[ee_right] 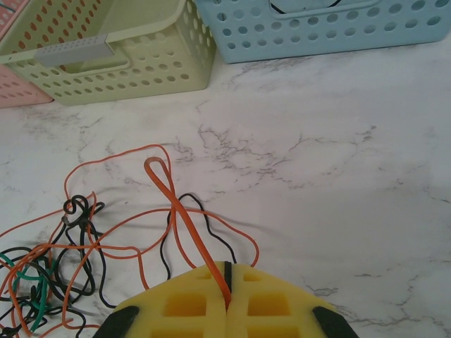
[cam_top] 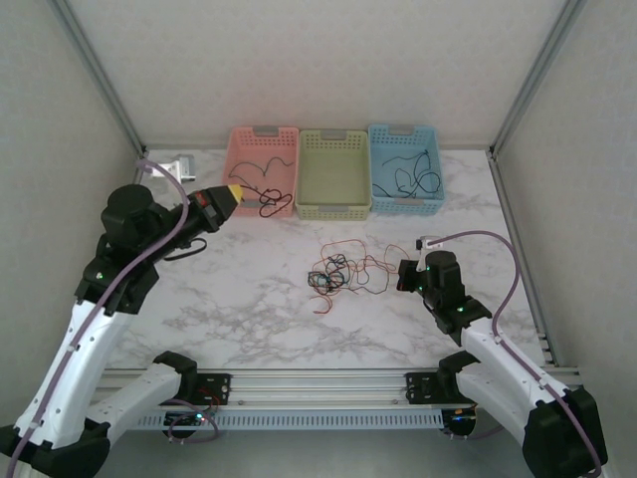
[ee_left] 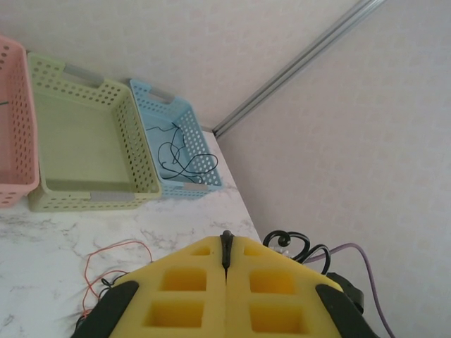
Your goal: Untangle the cables
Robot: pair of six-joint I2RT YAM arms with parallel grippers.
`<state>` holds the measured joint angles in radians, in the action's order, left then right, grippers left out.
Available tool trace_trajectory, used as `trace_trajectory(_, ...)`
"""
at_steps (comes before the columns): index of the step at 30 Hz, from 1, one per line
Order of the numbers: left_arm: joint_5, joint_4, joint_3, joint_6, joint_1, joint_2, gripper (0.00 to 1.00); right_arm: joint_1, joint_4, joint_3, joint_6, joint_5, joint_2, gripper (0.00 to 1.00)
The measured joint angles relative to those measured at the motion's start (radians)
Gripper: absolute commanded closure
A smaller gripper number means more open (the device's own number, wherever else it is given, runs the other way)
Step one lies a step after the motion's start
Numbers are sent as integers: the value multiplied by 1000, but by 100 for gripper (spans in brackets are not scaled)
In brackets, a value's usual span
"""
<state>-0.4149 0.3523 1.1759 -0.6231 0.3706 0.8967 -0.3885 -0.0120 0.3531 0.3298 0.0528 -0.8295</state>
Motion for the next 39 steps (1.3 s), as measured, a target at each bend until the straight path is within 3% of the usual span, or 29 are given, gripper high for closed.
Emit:
trace_trajectory(4, 19, -43, 7, -6, 40, 103, 100, 0, 0, 0, 0, 0, 0, 100)
trace_trajectory(14, 77, -142, 208, 43, 201, 559, 100, 0, 0, -6, 0, 0, 3, 100)
trace_trajectory(29, 119, -294, 589, 76, 258, 1076, 100, 0, 0, -6, 0, -9, -18, 100)
trace_trajectory(34, 118, -308, 583, 136, 290, 1105, 100, 0, 0, -6, 0, -27, -18, 100)
trace_trajectory(39, 122, -436, 314, 251, 325, 929, 100, 0, 0, -6, 0, -30, -18, 100)
